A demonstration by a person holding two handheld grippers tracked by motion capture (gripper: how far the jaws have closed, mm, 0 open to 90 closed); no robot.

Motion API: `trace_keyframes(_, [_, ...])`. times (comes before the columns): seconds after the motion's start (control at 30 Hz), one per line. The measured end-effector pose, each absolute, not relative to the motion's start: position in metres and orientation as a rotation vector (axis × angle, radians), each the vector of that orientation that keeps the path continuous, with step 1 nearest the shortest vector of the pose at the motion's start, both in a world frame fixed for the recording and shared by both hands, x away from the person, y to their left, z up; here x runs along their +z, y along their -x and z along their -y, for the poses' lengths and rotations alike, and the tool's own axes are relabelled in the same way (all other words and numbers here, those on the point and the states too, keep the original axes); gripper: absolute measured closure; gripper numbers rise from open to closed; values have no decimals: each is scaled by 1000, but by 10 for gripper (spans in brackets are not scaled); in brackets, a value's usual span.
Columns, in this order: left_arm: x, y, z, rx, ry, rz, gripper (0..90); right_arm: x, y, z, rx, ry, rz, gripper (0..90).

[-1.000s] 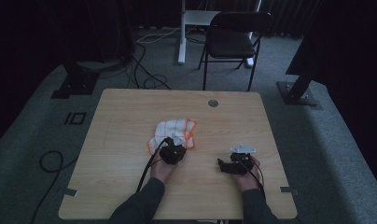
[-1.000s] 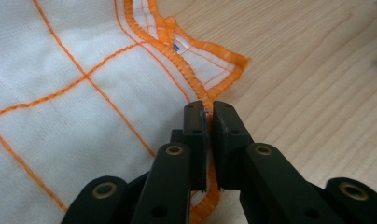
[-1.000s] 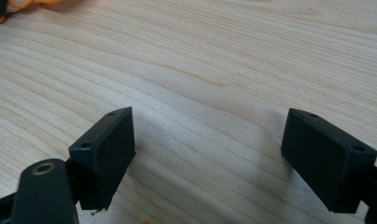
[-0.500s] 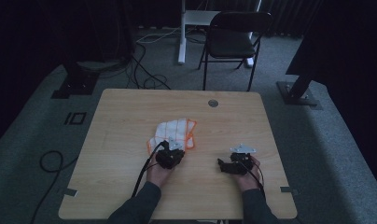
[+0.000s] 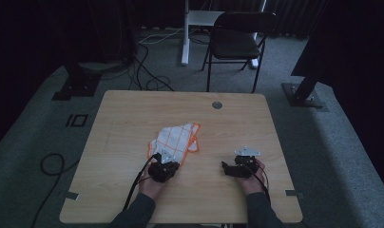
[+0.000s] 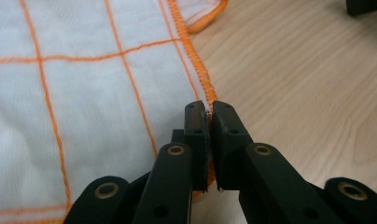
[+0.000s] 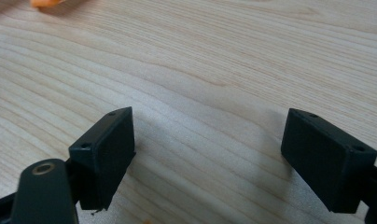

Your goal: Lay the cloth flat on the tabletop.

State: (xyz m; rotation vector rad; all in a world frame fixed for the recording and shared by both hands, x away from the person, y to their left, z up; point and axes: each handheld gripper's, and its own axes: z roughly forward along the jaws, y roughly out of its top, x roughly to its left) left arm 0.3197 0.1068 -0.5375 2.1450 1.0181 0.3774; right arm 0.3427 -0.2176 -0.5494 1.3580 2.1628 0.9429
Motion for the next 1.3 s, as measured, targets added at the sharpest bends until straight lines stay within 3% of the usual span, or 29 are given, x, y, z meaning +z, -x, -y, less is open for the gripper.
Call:
trace_keyframes(0.1, [-538,-314,-114,380,-2139,-1025,859,-549,-343,217,943,-1359,-2159,197])
trace_keyframes(0.3, [-539,-308,-127,386,-2132,-1035,858,-545,-341,211,942,-1362,-2155,432])
trace_keyframes(0.43, [-539,-308,-128,385,-2130,-1035,859,-543,-340,207,965,-1370,-2161,505])
trace_keyframes(0.83, [-539,-308,-127,385,-2127,-1036,852,-529,-345,165,1097,-1287,-2213,532])
trace_keyframes(1.3, [-529,-332,-94,418,-2146,-1016,612,-530,-353,132,1144,-1236,-2253,523])
